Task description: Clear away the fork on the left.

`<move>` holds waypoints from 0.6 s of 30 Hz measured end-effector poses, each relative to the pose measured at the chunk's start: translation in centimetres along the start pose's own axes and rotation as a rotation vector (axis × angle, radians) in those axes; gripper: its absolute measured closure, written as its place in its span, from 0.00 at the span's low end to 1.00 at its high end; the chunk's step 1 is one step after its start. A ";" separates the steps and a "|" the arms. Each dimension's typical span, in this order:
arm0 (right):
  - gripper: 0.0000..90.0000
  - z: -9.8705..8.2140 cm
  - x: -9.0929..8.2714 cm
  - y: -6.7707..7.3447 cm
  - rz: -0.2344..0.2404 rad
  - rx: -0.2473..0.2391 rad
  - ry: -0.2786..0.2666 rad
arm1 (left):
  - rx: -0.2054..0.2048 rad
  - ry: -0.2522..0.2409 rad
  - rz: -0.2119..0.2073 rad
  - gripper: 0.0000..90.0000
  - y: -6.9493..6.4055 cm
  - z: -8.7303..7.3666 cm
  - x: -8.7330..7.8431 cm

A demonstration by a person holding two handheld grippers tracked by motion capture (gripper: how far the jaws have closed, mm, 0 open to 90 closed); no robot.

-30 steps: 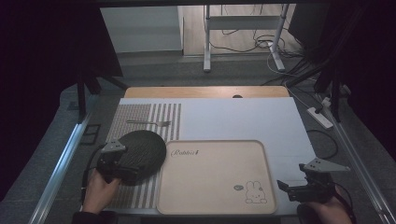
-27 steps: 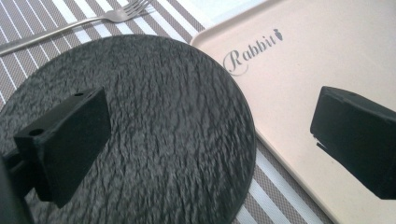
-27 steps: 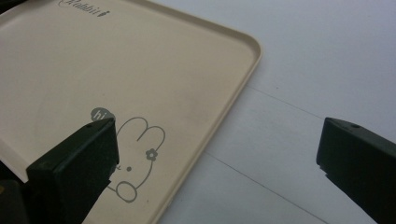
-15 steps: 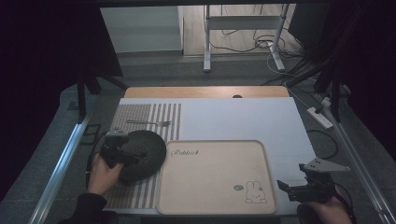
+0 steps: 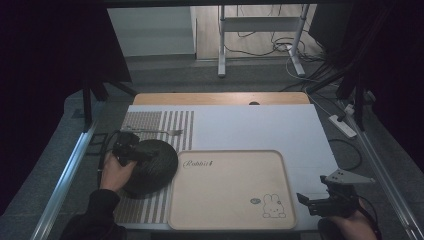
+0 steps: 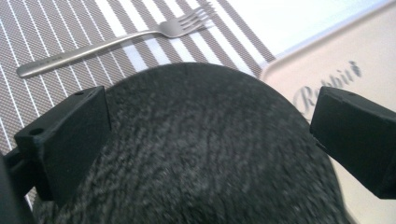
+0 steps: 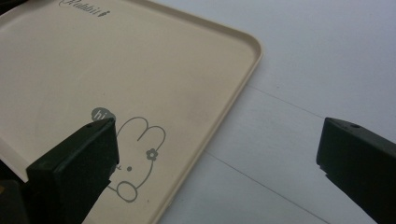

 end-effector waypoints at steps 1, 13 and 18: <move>0.00 0.0 0.0 0.0 0.000 0.000 0.000 | -0.006 0.004 0.008 0.00 0.1 0.2 0.2; 0.00 0.0 0.0 0.0 0.003 0.002 -0.002 | -0.042 0.020 0.017 0.00 2.2 2.7 2.1; 0.00 0.0 0.0 -0.1 0.004 0.002 -0.001 | -0.046 0.034 0.030 0.00 2.9 3.7 3.3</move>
Point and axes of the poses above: each handheld gripper's, and its own axes: x roughly forward along the jaws, z roughly out of its top, y roughly to its left, the point moved 1 cm from there along x, roughly forward along the jaws, and after that the axes turned 13 degrees about -x, right-handed, at the moved point
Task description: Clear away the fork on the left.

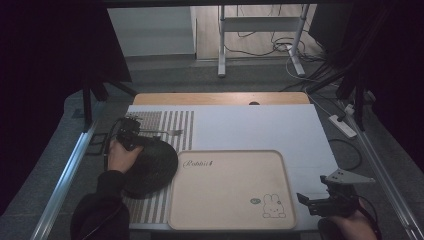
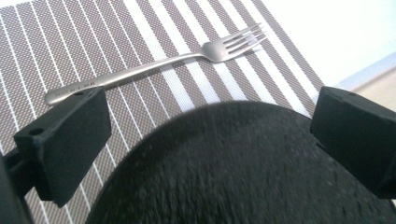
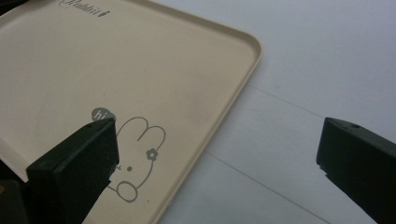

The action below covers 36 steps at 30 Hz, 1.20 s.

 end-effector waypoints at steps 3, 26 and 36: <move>0.00 0.0 0.0 0.0 0.000 0.000 0.000 | 0.008 0.020 0.025 0.00 0.1 0.5 0.9; 0.00 0.0 0.0 0.0 0.006 -0.002 -0.003 | -0.031 0.064 0.090 0.45 3.1 3.9 3.8; 0.00 0.0 0.0 0.1 0.010 -0.007 -0.007 | -0.051 0.105 0.149 0.99 5.3 4.3 5.0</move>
Point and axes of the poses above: each handheld gripper's, and its own axes: x roughly forward along the jaws, z roughly out of its top, y roughly to its left, the point moved 1 cm from there along x, roughly forward along the jaws, and after that the axes turned 13 degrees about -x, right-handed, at the moved point
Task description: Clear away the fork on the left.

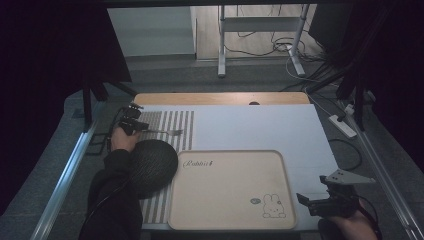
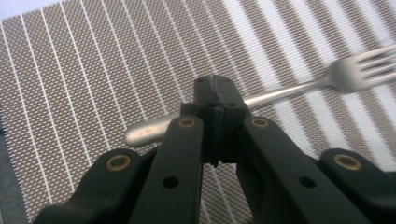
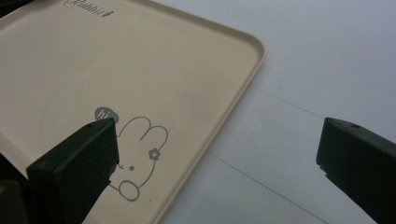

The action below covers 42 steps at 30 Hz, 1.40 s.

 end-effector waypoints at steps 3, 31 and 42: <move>0.00 0.0 0.0 0.0 -0.001 -0.004 0.001 | 0.004 0.001 0.027 0.99 0.2 0.2 0.6; 0.00 0.0 -0.1 0.2 0.014 -0.032 -0.014 | 0.040 0.076 -0.047 0.99 1.4 -2.6 -0.9; 0.00 0.0 -0.1 0.2 0.017 -0.034 -0.015 | 0.067 0.067 -0.136 0.29 -0.8 -0.9 -1.5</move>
Point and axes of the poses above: each handheld gripper's, and its own axes: x roughly forward along the jaws, z roughly out of its top, y roughly to its left, the point moved 1 cm from there along x, roughly forward along the jaws, and after that the axes turned 13 degrees about -x, right-handed, at the moved point
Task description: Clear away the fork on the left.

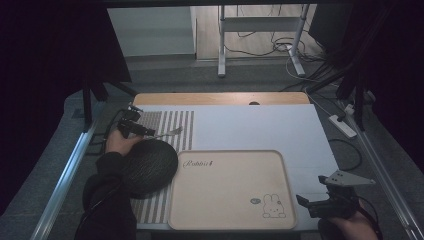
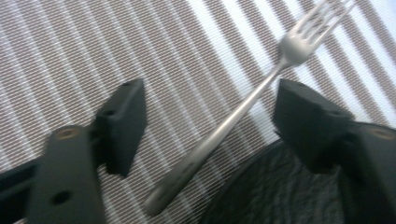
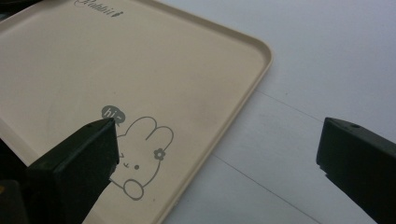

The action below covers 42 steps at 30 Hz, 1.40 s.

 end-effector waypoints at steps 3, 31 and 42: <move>0.00 0.0 0.0 0.0 0.000 0.001 0.001 | 0.027 0.014 -0.016 0.21 -0.6 0.3 0.4; 0.00 0.0 0.1 0.0 0.001 0.007 0.010 | 0.232 0.136 0.079 0.12 -3.2 1.8 4.1; 0.00 0.0 0.2 0.0 0.004 0.004 0.009 | 0.395 0.170 0.039 0.79 -4.1 2.0 3.3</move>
Point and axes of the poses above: each handheld gripper's, and its own axes: x roughly forward along the jaws, z roughly out of its top, y roughly to its left, the point moved 1 cm from there along x, roughly forward along the jaws, and after that the axes turned 13 degrees about -x, right-handed, at the moved point
